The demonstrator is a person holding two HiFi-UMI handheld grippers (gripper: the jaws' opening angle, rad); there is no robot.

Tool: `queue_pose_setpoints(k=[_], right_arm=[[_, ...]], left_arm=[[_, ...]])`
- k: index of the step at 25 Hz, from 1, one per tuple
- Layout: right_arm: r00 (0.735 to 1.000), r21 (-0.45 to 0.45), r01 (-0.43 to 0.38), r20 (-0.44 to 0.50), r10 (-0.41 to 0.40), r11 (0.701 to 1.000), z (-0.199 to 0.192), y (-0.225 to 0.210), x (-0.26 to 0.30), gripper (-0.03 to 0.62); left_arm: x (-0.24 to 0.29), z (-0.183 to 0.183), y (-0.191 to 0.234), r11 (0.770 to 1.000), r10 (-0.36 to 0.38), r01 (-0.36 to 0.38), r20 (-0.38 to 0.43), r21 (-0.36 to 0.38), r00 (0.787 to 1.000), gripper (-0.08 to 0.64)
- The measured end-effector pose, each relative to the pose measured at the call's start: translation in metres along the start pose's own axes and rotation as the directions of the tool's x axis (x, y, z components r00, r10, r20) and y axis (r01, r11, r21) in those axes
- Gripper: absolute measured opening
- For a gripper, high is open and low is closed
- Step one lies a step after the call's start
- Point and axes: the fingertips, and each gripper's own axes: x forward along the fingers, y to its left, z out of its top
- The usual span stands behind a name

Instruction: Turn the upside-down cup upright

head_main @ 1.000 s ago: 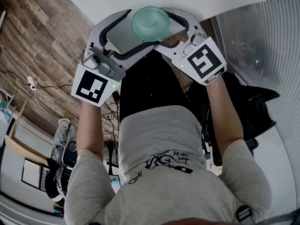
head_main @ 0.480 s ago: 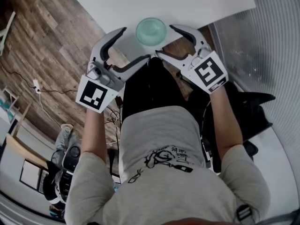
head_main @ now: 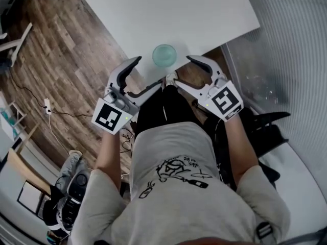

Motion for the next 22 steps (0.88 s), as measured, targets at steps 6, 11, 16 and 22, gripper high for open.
queue_pose_setpoints(k=[6, 11, 16, 22], right_arm=[[0.995, -0.002, 0.039, 0.088, -0.039, 0.999, 0.049, 0.012, -0.025, 0.244], [0.983, 0.027, 0.086, 0.162, -0.089, 0.996, 0.084, 0.022, -0.047, 0.147], [0.964, 0.074, 0.112, 0.235, -0.126, 0.991, 0.116, 0.037, -0.065, 0.079], [0.939, 0.103, 0.114, 0.313, -0.141, 0.988, 0.159, 0.048, -0.077, 0.055]], left_arm=[[-0.013, 0.04, -0.004, 0.998, 0.049, -0.047, 0.039, -0.027, 0.998, 0.235], [-0.028, 0.07, -0.009, 0.996, 0.074, -0.071, 0.076, -0.053, 0.994, 0.141], [-0.039, 0.099, -0.024, 0.99, 0.087, -0.069, 0.142, -0.121, 0.986, 0.081], [-0.051, 0.14, -0.038, 0.99, 0.1, -0.076, 0.212, -0.118, 0.972, 0.017]])
